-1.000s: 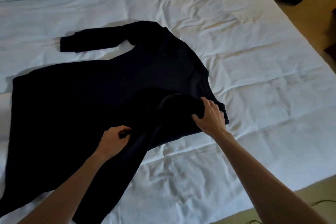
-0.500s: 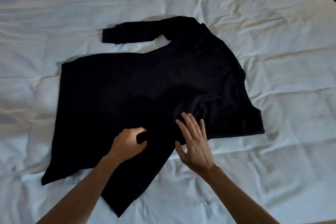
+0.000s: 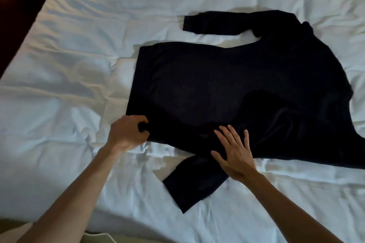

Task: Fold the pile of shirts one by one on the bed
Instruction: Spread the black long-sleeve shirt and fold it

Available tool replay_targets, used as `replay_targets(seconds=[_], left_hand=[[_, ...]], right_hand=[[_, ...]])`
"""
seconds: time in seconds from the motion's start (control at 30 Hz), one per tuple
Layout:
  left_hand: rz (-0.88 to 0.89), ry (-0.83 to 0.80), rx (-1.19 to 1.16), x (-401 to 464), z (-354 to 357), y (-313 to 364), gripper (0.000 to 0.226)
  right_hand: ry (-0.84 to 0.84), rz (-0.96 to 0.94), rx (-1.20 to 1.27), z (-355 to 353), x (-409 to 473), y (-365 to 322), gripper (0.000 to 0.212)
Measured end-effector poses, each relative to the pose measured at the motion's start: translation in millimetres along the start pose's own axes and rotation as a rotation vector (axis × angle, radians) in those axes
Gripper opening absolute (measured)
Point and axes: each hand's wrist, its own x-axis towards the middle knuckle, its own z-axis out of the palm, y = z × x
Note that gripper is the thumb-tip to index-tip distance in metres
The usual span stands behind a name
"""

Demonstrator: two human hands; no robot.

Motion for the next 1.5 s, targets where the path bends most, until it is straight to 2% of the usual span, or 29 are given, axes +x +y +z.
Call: replay_targets(seconds=[0.07, 0.13, 0.23, 0.33, 0.43, 0.57, 0.63, 0.73, 0.8, 0.87, 0.93, 0.97, 1.03, 1.1, 1.17, 1.23, 1.33, 1.4, 1.5], left_hand=[[-0.107, 0.018, -0.156, 8, -2, -19, 0.019], [-0.177, -0.049, -0.300, 8, 4, -36, 0.023], [-0.176, -0.088, -0.546, 1, 14, -54, 0.028], [-0.214, -0.017, -0.798, -6, 15, -71, 0.026], [-0.274, 0.065, -0.982, -9, 12, -78, 0.022], [-0.312, 0.091, -1.284, 4, 10, -73, 0.021], [-0.289, 0.142, -1.229, 14, 23, -70, 0.025], [-0.270, 0.221, -0.981, 23, 46, -62, 0.025], [-0.336, 0.284, -0.815, 22, 51, -53, 0.015], [-0.362, 0.430, -0.574, 15, 54, -36, 0.029], [-0.245, 0.602, -0.421, -3, 58, -1, 0.045], [-0.118, 0.632, -0.431, -15, 63, 22, 0.044], [0.156, 0.533, -0.515, -44, 76, 77, 0.036], [0.286, 0.303, -0.454, -72, 96, 127, 0.044], [0.274, 0.105, -0.252, -86, 121, 160, 0.070], [0.184, -0.042, -0.058, -90, 133, 180, 0.089], [0.094, -0.073, 0.073, -85, 127, 191, 0.102], [0.104, -0.081, 0.033, -76, 109, 191, 0.097], [0.165, -0.138, -0.109, -51, 55, 190, 0.059]], right_hand=[[0.052, 0.043, 0.024, -6, 9, -5, 0.072], [0.074, 0.047, 0.010, -14, 23, -11, 0.066], [-0.007, -0.042, -0.008, -30, 49, -12, 0.040], [-0.099, -0.151, 0.204, -45, 64, -6, 0.017], [-0.076, -0.170, 0.383, -56, 68, 7, 0.012], [0.014, -0.089, 0.436, -61, 66, 11, 0.010], [0.077, -0.038, 0.373, -54, 66, 7, 0.012], [0.087, -0.026, 0.235, -37, 63, -1, 0.023], [0.194, -0.070, 0.223, -31, 54, -1, 0.029], [0.372, -0.049, 0.259, -31, 37, 6, 0.029], [0.536, 0.012, 0.278, -31, 15, 21, 0.030], [0.590, 0.054, 0.276, -31, 4, 30, 0.031], [0.632, 0.176, 0.232, -26, -18, 52, 0.032], [0.565, 0.375, 0.132, -14, -39, 77, 0.041], [0.412, 0.505, 0.061, 3, -57, 95, 0.061], [0.289, 0.511, 0.028, 18, -66, 106, 0.073], [0.257, 0.511, 0.009, 23, -65, 108, 0.074], [0.252, 0.503, 0.000, 22, -65, 108, 0.073], [0.249, 0.484, 0.015, 23, -68, 109, 0.072]])
